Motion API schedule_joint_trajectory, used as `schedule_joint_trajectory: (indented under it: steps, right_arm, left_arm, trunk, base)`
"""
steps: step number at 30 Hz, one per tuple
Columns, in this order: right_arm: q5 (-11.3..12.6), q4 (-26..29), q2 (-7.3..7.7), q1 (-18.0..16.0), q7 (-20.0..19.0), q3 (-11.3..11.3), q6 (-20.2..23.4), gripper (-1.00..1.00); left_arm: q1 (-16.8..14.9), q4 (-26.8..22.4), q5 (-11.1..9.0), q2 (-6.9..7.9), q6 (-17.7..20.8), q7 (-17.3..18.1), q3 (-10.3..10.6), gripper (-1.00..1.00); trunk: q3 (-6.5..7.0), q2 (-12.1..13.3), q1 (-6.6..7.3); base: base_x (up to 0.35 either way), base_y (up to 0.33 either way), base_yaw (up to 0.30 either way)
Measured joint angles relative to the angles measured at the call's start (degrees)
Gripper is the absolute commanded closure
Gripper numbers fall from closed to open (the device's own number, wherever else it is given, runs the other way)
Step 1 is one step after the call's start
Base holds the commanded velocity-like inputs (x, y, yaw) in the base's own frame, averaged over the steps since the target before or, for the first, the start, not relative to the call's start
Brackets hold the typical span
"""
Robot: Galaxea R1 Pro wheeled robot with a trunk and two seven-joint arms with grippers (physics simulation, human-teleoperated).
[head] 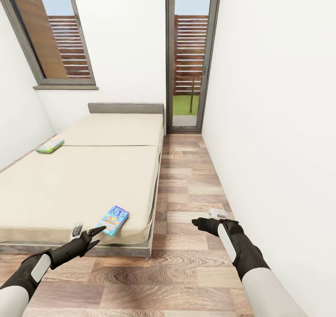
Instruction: Put all the toys in the child's room - the three board games (two on the bed and one on the table), the two jigsaw puzzles on the table, and the tennis ball on the table - inside the toy box on the table in the child's room.
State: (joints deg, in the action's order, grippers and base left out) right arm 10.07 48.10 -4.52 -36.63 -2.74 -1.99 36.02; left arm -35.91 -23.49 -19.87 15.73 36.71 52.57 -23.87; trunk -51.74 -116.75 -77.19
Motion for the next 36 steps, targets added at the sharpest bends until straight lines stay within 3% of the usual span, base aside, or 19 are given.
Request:
schedule_joint_trajectory:
  steps: [9, 16, 19, 36]
  right_arm:
    - [0.0, 0.0, 0.0, 0.0, 0.0, 0.0, -0.01, -1.0]
    - [0.0, 0.0, 0.0, 0.0, 0.0, 0.0, -0.01, -1.0]
    - [0.0, 0.0, 0.0, 0.0, 0.0, 0.0, -0.03, -1.0]
    - [0.0, -0.05, 0.0, 0.0, 0.0, 0.0, -0.08, -1.0]
  left_arm:
    - [0.0, 0.0, 0.0, 0.0, 0.0, 0.07, -0.4, -1.0]
    - [0.0, -0.03, 0.0, -0.07, -0.03, 0.02, -4.19, -1.0]
    - [0.0, -0.07, 0.0, -0.08, -0.07, 0.05, -4.82, -1.0]
    - [0.0, -0.08, -0.01, -0.09, -0.09, 0.16, -5.25, -1.0]
  trunk:
    - [0.0, 0.0, 0.0]
    - [0.0, 0.0, 0.0]
    - [0.0, 0.0, 0.01]
    - [0.0, 0.0, 0.0]
  base:
    - [0.0, 0.0, 0.0]
    - [0.0, 0.0, 0.0]
    - [0.045, 0.0, 0.0]
    - [0.046, 0.0, 0.0]
